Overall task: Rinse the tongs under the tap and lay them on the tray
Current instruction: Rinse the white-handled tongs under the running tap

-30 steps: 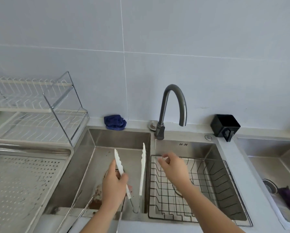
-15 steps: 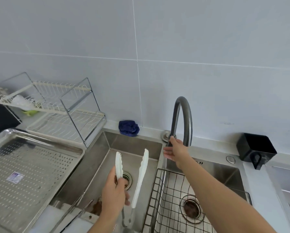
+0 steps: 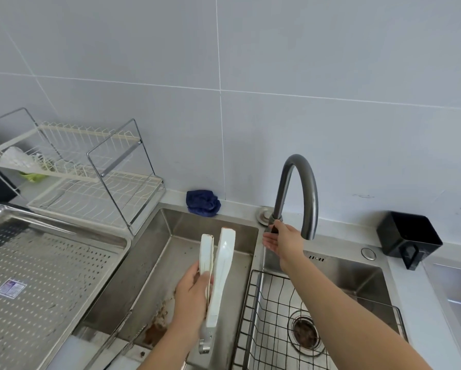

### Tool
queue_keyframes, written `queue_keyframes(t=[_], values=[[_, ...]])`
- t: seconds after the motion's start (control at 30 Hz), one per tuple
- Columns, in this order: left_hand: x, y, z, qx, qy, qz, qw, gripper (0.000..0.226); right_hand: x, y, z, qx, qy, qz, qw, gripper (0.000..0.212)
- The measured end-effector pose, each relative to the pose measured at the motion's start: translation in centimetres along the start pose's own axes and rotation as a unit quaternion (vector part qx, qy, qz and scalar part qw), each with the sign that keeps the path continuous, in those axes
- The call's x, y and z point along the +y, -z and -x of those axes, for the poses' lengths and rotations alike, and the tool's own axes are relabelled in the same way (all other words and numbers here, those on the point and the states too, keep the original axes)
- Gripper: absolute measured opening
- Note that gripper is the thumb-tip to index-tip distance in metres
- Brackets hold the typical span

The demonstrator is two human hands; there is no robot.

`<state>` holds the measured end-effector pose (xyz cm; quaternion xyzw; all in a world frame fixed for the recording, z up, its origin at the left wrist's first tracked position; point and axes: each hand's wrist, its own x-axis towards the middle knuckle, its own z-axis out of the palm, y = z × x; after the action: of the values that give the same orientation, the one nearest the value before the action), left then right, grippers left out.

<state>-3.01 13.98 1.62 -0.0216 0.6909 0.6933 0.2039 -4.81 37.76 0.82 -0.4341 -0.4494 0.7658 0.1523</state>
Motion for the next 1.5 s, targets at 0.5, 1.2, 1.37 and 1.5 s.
queue_keyframes(t=[0.5,1.2,1.37,1.5], values=[[0.1,0.3,-0.4,-0.009,0.004,0.022,1.0,0.038,1.4,0.2,-0.4,0.018,0.013,-0.01,1.0,0.018],[-0.9,-0.2,-0.8,0.006,0.002,-0.009,1.0,0.038,2.0,0.7,-0.3,0.009,0.04,-0.027,0.999,0.016],[-0.8,-0.2,-0.8,0.003,0.005,-0.008,1.0,0.039,2.0,0.6,-0.3,0.006,0.038,-0.02,0.999,0.017],[-0.9,0.1,-0.8,0.001,0.009,-0.009,1.0,0.038,1.8,0.5,-0.2,-0.009,0.041,-0.033,0.999,0.018]])
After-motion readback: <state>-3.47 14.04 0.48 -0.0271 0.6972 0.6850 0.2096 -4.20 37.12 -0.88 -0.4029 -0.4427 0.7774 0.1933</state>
